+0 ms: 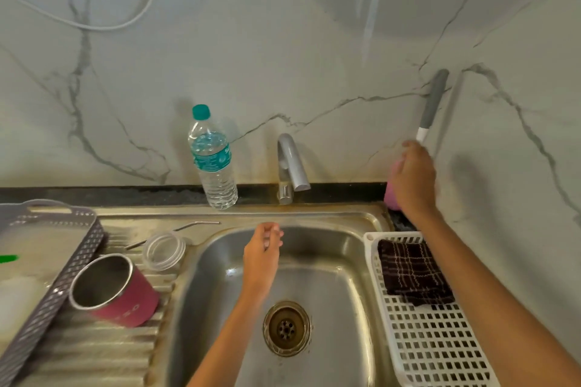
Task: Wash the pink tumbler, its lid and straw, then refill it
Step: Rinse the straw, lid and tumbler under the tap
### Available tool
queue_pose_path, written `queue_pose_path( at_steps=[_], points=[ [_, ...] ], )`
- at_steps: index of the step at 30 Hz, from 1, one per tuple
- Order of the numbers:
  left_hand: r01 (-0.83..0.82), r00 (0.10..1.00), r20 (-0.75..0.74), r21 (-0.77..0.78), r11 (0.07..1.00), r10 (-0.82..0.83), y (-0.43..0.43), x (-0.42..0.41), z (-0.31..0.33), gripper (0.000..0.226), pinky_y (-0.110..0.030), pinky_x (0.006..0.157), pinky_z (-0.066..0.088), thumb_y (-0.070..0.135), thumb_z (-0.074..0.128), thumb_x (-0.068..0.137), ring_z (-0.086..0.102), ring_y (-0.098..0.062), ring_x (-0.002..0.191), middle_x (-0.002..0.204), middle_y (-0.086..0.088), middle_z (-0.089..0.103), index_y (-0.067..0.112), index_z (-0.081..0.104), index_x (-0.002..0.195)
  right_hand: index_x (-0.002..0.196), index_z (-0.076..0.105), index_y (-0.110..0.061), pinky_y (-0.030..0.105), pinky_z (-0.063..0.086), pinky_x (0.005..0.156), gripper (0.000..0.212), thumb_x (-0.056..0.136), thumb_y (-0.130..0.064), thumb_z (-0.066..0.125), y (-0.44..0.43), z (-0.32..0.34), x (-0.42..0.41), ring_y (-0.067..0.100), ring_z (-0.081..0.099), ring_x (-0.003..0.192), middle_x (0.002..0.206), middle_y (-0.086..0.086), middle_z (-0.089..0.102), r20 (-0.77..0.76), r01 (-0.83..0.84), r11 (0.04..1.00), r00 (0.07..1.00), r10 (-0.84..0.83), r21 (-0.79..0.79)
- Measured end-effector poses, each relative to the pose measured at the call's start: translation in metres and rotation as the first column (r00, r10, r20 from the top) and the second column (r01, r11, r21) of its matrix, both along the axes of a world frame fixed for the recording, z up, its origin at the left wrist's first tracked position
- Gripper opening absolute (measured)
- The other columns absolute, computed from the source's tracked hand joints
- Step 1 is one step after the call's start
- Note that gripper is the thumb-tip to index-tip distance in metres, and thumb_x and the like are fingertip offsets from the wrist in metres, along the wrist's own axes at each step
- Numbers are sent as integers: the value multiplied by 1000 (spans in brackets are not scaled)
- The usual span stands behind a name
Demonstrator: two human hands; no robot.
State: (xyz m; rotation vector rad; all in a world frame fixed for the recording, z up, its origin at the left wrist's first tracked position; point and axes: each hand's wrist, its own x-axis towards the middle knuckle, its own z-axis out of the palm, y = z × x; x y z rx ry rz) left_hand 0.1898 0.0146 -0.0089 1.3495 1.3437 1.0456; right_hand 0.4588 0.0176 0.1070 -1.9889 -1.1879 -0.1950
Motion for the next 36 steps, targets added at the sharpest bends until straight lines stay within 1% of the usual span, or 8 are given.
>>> queue_pose_path(
  at_steps=[2, 6, 10, 15, 20, 23, 29, 36],
  points=[
    [-75, 997, 20, -18, 997, 76, -3, -20, -4, 10, -33, 81, 54, 29, 50, 101, 67, -13, 88, 96, 6, 70, 26, 60, 103, 111, 57, -8, 27, 50, 82, 18, 96, -7, 48, -9, -21, -38, 15, 60, 91, 101, 3, 61, -59, -135, 989, 990, 131, -66],
    [-215, 975, 35, -73, 974, 218, -6, -53, -12, 11, -40, 85, 53, 26, 50, 101, 68, -16, 85, 95, 3, 70, 28, 60, 96, 102, 64, -13, 14, 42, 72, 17, 95, -9, 50, -9, -70, -112, 11, 58, 86, 97, 1, 61, -152, -389, 889, 920, 362, -240],
    [-297, 951, 59, -110, 948, 305, -5, -70, -18, 13, -42, 84, 54, 27, 50, 101, 69, -16, 83, 93, 4, 70, 34, 59, 93, 103, 68, -10, 25, 49, 84, 17, 95, -13, 53, 12, -101, -178, 13, 57, 90, 100, 4, 62, -278, -566, 754, 824, 494, -334],
    [-332, 930, 107, -162, 929, 351, 4, -79, -30, 9, -41, 82, 54, 27, 51, 100, 67, -12, 77, 94, 1, 70, 26, 60, 101, 90, 73, -5, 34, 48, 76, 21, 90, -10, 53, 57, -114, -234, 27, 62, 83, 89, 14, 67, -302, -624, 703, 781, 547, -341],
    [-367, 911, 116, -211, 906, 396, 16, -91, -47, 10, -46, 80, 54, 24, 52, 100, 65, -16, 72, 91, -4, 70, 20, 61, 102, 96, 72, 0, 43, 50, 79, 20, 90, -7, 54, 91, -130, -258, 34, 62, 89, 95, 19, 66, -309, -648, 672, 762, 569, -358],
    [-390, 901, 108, -220, 894, 420, 23, -96, -53, 9, -43, 76, 54, 23, 51, 100, 65, -19, 72, 91, -5, 71, 22, 60, 99, 93, 73, -2, 42, 51, 78, 17, 89, -11, 59, 103, -139, -266, 31, 63, 88, 94, 17, 67, -311, -654, 664, 757, 575, -364],
    [-400, 894, 119, -225, 889, 432, 28, -100, -61, 13, -32, 70, 54, 20, 49, 101, 65, -19, 73, 84, -4, 68, 14, 60, 106, 89, 73, -4, 38, 51, 73, 16, 90, -14, 61, 113, -151, -285, 24, 60, 82, 90, 12, 62, -254, -637, 689, 771, 585, -346],
    [-404, 891, 126, -212, 890, 435, 32, -99, -58, 11, -34, 70, 55, 21, 49, 101, 65, -19, 72, 84, -6, 68, 20, 60, 97, 86, 68, 4, 37, 44, 73, 19, 92, -7, 54, 115, -150, -288, 29, 56, 88, 91, 18, 60, -190, -627, 719, 778, 599, -298]
  ],
)
